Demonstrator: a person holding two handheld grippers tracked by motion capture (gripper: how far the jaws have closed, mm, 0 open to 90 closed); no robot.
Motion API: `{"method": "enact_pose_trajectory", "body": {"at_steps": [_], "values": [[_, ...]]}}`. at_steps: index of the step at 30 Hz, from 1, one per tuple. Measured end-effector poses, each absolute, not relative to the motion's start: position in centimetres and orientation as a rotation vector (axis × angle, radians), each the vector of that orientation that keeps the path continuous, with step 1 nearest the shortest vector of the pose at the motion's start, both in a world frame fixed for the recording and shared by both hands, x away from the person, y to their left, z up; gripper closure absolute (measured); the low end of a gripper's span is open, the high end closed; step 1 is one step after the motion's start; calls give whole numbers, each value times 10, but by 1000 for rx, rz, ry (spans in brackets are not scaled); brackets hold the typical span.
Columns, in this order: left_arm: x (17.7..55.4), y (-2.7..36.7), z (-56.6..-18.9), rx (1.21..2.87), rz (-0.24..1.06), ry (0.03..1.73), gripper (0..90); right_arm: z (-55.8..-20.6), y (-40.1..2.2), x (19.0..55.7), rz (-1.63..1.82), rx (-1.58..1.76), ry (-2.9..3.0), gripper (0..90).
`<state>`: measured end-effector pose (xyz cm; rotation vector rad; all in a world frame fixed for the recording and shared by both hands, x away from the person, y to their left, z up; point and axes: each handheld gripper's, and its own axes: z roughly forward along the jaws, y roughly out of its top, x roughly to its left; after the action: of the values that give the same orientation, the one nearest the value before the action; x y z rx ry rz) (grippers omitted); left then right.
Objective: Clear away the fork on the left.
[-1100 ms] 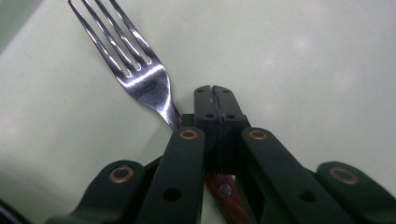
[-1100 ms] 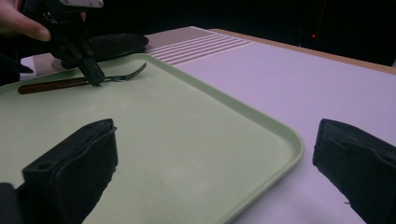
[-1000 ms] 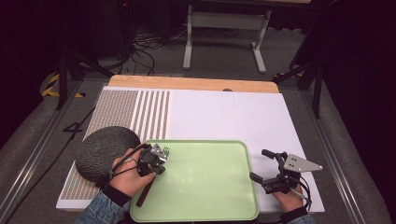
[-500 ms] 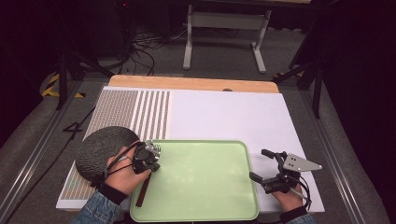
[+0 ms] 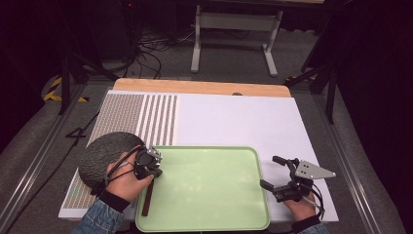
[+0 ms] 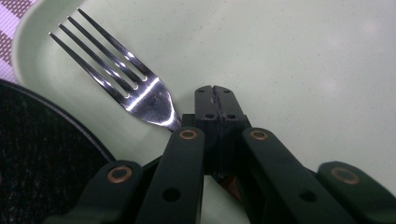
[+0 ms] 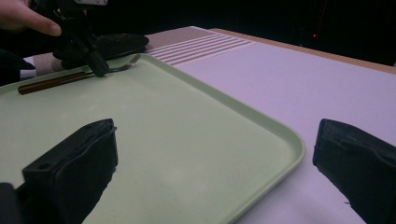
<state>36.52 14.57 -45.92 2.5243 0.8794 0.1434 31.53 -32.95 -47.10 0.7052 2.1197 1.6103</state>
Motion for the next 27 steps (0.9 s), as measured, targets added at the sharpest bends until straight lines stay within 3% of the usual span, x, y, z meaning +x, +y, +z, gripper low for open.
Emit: {"method": "enact_pose_trajectory", "body": {"at_steps": [15,18,22,24,27], "values": [[365,149,-458,2526,155,927,894,-471,-329,316,1613,708,2122,4],[363,148,-456,2511,163,925,856,-471,-329,316,1613,705,2120,4],[358,148,-447,2437,163,890,730,-471,-330,316,1614,704,2119,4],[356,148,-444,2377,168,851,607,-471,-329,316,1613,707,2120,4],[356,148,-440,2280,166,811,351,-471,-329,316,1610,705,2121,4]]}}
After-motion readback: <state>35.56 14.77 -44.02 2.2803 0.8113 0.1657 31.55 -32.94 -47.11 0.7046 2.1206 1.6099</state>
